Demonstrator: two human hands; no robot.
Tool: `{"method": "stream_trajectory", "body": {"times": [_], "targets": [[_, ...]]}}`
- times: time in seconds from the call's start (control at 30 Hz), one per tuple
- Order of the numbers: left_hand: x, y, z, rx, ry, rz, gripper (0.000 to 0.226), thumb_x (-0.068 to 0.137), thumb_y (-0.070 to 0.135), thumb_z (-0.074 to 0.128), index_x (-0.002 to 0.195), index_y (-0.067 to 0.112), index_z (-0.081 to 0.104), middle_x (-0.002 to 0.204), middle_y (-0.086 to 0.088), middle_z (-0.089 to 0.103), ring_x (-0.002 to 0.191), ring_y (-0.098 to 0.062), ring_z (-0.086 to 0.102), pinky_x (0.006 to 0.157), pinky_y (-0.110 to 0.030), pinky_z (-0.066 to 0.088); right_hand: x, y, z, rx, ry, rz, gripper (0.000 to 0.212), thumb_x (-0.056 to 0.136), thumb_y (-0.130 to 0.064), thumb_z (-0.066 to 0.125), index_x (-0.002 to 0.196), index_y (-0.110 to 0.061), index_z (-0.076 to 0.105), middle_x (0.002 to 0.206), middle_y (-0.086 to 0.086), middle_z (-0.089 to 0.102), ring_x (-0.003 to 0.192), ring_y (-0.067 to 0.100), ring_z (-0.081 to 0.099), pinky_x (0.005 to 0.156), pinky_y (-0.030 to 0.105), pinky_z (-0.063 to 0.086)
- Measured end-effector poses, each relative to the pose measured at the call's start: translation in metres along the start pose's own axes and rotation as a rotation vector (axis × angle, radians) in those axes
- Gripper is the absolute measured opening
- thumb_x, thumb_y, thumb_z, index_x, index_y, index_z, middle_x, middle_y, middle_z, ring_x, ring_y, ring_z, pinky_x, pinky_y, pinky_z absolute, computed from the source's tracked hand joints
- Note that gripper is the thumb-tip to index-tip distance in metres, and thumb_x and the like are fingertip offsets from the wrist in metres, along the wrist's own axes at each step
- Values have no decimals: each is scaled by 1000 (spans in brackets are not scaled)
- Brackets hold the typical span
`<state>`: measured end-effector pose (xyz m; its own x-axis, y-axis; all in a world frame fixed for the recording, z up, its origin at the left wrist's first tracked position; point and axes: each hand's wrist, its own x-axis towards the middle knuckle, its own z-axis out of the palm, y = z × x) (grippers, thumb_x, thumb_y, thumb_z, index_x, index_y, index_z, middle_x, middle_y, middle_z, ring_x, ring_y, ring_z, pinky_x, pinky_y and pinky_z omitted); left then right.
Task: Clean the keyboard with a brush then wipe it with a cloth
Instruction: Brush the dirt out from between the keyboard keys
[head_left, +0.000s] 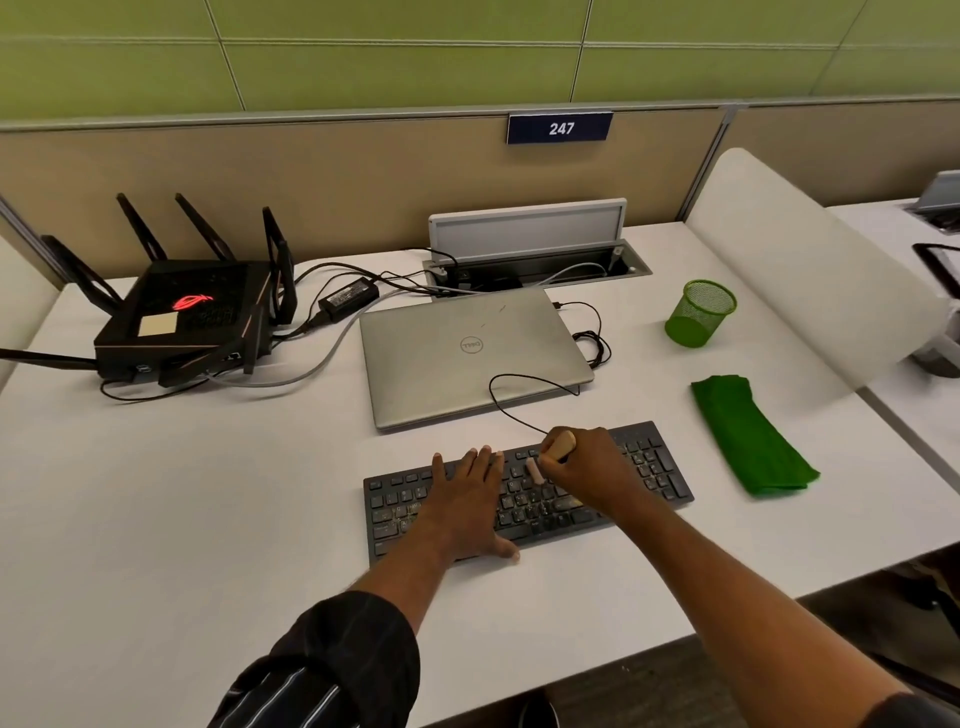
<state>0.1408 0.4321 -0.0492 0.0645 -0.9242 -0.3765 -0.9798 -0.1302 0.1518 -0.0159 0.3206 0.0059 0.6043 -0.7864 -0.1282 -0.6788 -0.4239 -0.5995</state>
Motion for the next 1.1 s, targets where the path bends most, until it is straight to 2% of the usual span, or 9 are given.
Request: {"method": "stream_trajectory", "body": {"times": [0.13, 0.33, 0.47, 0.67, 0.8, 0.93, 1.0, 1.1], "targets": [[0, -1, 2, 0, 12, 4, 133, 75, 80, 65, 161, 12, -11, 170, -11, -8, 157, -30, -5, 121, -67, -1, 0, -1, 0, -23, -70, 11, 4, 84, -20, 70, 80, -19, 70, 74, -2, 70, 67, 8, 66, 60, 19, 49], [0, -3, 4, -15, 22, -3, 134, 74, 81, 65, 160, 12, -10, 170, -10, -7, 157, -29, -5, 121, -66, -2, 1, -13, -1, 79, 41, -37, 5, 85, -19, 70, 83, -15, 73, 73, -5, 71, 67, 6, 66, 56, 10, 47], [-1, -6, 5, -16, 18, -15, 134, 73, 82, 64, 161, 13, -10, 170, -11, -8, 156, -29, -6, 121, -66, 0, -2, -16, 8, 35, 17, -67, 7, 86, -20, 70, 83, -13, 71, 72, -3, 70, 61, 4, 61, 52, 9, 42], [-2, -9, 7, -26, 4, -33, 134, 73, 83, 64, 161, 15, -11, 170, -11, -9, 156, -30, -7, 121, -66, -1, -1, -16, 7, -2, -57, -36, 4, 81, -14, 70, 78, -12, 71, 70, 1, 70, 64, 12, 67, 57, 22, 52], [-2, -9, 7, -21, 14, -32, 135, 72, 84, 63, 161, 14, -11, 170, -11, -8, 156, -30, -7, 121, -66, 0, 1, -18, 7, 19, 17, -62, 5, 84, -17, 69, 79, -14, 70, 68, -4, 68, 57, 3, 60, 52, 10, 43], [-2, -10, 8, -28, 14, -28, 135, 72, 84, 64, 160, 14, -11, 170, -11, -8, 156, -29, -7, 121, -66, 0, -1, -17, 10, -15, -42, -58, 7, 82, -17, 71, 80, -11, 70, 69, 1, 69, 63, 14, 66, 59, 28, 53], [-2, -10, 7, -32, 11, -26, 135, 72, 84, 64, 160, 14, -12, 170, -11, -9, 156, -29, -7, 121, -66, 0, 0, -17, 10, -10, -48, -54, 5, 81, -16, 70, 78, -12, 70, 67, 1, 69, 63, 16, 66, 59, 31, 55], [-2, -10, 6, -22, 13, -27, 135, 72, 84, 63, 161, 14, -11, 170, -11, -9, 157, -29, -7, 121, -66, 0, 2, -17, 9, 24, -10, -59, 5, 84, -17, 70, 81, -13, 70, 67, -4, 68, 58, 5, 62, 53, 17, 49]]}}
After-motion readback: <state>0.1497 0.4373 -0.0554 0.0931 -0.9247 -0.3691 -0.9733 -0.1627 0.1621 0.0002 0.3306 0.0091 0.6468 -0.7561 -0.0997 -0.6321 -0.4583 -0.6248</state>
